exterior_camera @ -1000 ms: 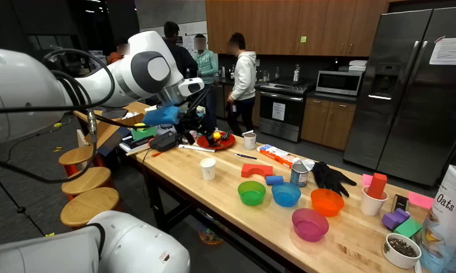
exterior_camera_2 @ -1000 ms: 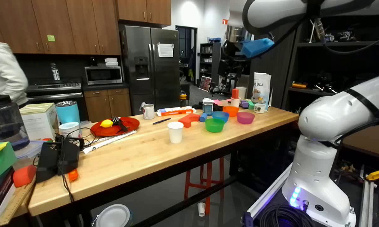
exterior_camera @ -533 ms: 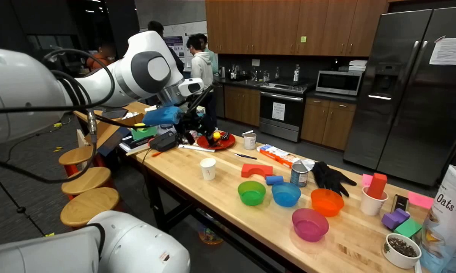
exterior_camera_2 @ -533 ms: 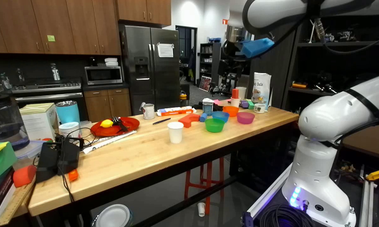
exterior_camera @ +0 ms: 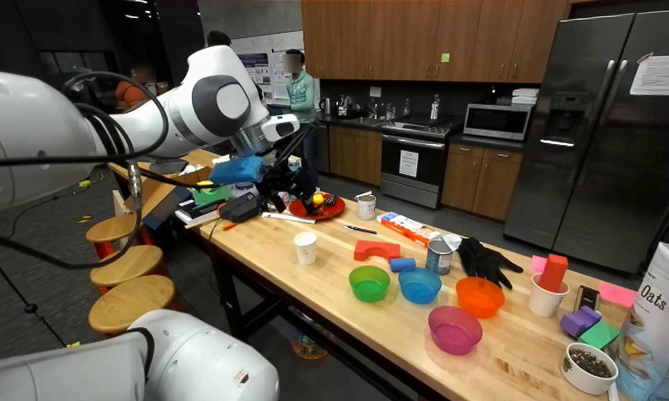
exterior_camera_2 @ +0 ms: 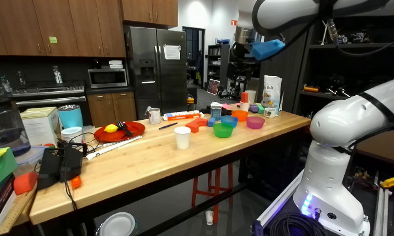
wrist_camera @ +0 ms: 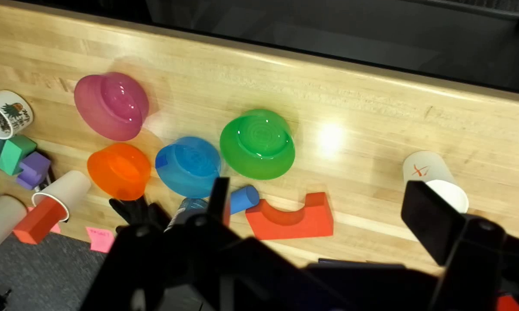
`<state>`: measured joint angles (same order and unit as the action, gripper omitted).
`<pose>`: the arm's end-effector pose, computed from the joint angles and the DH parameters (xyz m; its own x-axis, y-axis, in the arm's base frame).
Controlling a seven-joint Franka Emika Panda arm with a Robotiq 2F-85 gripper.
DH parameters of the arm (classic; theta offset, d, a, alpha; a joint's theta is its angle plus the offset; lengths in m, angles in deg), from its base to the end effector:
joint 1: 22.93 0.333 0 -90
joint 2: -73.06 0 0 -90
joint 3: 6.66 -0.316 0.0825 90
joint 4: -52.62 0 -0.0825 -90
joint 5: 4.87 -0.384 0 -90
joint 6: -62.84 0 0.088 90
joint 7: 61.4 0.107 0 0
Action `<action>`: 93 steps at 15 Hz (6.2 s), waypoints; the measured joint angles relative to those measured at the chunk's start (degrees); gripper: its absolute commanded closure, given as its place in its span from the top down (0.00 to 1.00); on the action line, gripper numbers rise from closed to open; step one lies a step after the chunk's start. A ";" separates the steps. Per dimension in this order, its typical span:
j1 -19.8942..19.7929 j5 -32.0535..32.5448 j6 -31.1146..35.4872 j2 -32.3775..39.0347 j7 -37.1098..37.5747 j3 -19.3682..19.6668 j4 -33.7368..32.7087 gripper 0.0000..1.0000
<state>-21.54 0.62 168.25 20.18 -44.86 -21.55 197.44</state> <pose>0.2863 0.0951 0.5674 0.9589 -0.0313 0.2820 -0.0982 -0.9690 0.2266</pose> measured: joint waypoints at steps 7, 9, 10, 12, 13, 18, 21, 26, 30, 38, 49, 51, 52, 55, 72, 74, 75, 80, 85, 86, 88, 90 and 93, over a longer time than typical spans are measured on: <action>0.00 0.00 0.00 0.00 0.00 0.00 0.00 1.00; 0.01 0.00 0.00 0.00 0.00 0.00 0.00 1.00; 0.02 0.00 0.00 -0.01 0.06 0.18 0.16 1.00; 0.00 -0.10 0.02 -0.36 0.93 1.27 1.58 1.00; -0.02 -0.18 0.09 -0.80 1.37 2.13 2.80 1.00; -1.84 -0.18 3.80 -3.21 1.77 8.58 9.61 1.00; -4.25 0.35 6.09 -3.17 0.71 10.15 10.27 1.00; -4.84 0.20 6.38 -3.07 0.85 10.14 10.27 1.00; -9.94 2.94 6.35 -2.12 1.37 10.80 10.27 1.00; -17.68 11.78 14.30 5.36 -6.52 19.95 10.15 1.00; -11.66 8.16 22.68 25.76 -23.88 23.99 -0.74 1.00; -10.32 5.86 22.64 28.85 -26.03 24.23 -1.66 1.00; -9.93 4.76 22.64 30.19 -26.78 24.34 -1.84 1.00; -9.61 1.50 22.63 33.32 -28.52 24.91 -1.88 1.00; -9.23 -2.91 22.71 38.70 -31.10 25.53 -3.09 1.00; -9.22 -3.29 23.53 38.89 -30.74 25.50 -3.26 1.00; -9.22 -3.66 24.71 39.12 -30.78 25.53 -3.75 1.00; -9.19 -11.09 28.08 43.25 -33.05 26.11 -8.91 1.00; -9.24 -25.24 26.14 52.16 -40.37 26.64 -14.62 1.00; -9.32 -26.83 25.45 53.96 -41.00 26.63 -15.76 1.00; -9.74 -28.53 24.02 56.99 -41.20 26.45 -17.96 1.00; -10.39 -28.87 22.75 59.22 -41.10 26.31 -19.91 1.00; -11.48 -28.87 21.19 61.38 -40.95 26.07 -22.27 0.80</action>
<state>-33.02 -28.25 189.43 81.56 -85.81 4.52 175.17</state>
